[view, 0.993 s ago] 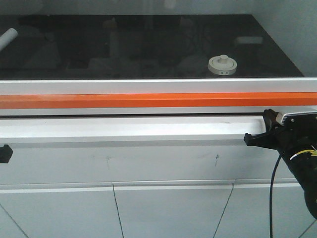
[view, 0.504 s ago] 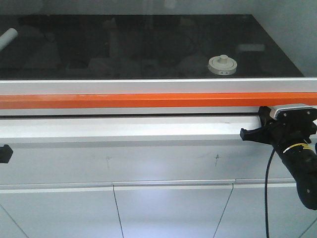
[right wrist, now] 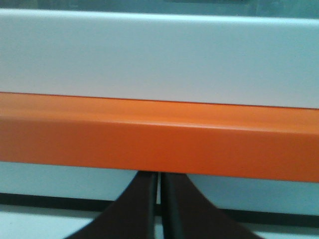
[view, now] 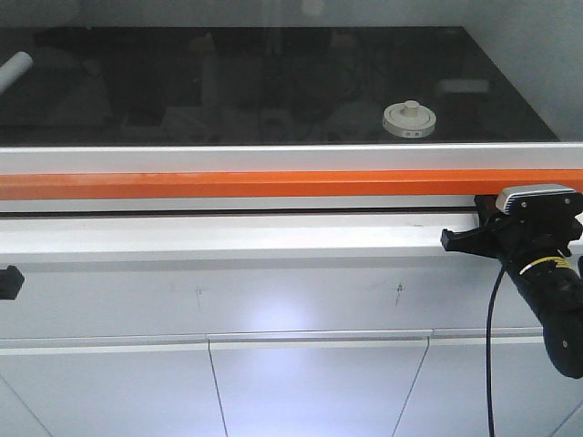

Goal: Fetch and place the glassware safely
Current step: 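Move both grippers under the orange sash handle bar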

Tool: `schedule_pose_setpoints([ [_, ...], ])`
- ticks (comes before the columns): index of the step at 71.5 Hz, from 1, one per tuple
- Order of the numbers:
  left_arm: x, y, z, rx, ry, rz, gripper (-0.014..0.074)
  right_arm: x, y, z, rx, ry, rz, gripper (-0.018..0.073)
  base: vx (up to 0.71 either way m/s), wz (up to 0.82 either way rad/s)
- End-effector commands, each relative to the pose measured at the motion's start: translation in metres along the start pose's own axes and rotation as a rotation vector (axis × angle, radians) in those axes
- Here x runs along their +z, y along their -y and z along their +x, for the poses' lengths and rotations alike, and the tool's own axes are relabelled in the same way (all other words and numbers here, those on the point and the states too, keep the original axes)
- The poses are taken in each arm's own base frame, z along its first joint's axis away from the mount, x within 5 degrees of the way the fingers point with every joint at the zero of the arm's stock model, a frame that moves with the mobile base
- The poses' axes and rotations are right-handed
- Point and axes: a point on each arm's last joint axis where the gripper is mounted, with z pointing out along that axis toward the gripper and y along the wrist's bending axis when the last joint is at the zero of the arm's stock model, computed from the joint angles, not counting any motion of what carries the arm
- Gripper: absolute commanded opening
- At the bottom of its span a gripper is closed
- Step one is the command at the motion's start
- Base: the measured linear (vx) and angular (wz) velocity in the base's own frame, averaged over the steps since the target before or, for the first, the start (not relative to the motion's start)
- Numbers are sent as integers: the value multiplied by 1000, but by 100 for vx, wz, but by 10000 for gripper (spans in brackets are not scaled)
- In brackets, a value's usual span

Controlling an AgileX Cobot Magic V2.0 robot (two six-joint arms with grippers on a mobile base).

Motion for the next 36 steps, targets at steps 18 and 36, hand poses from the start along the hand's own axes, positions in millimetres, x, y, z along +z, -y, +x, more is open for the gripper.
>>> schedule_pose_setpoints([
  [18, 18, -1, 12, 8, -29, -3, -7, 2, 0, -28, -18, 175, -5, -3, 0, 0],
  [36, 42, -1, 35, 40, -36, 0, -7, 2, 0, -28, -18, 175, -5, -3, 0, 0],
])
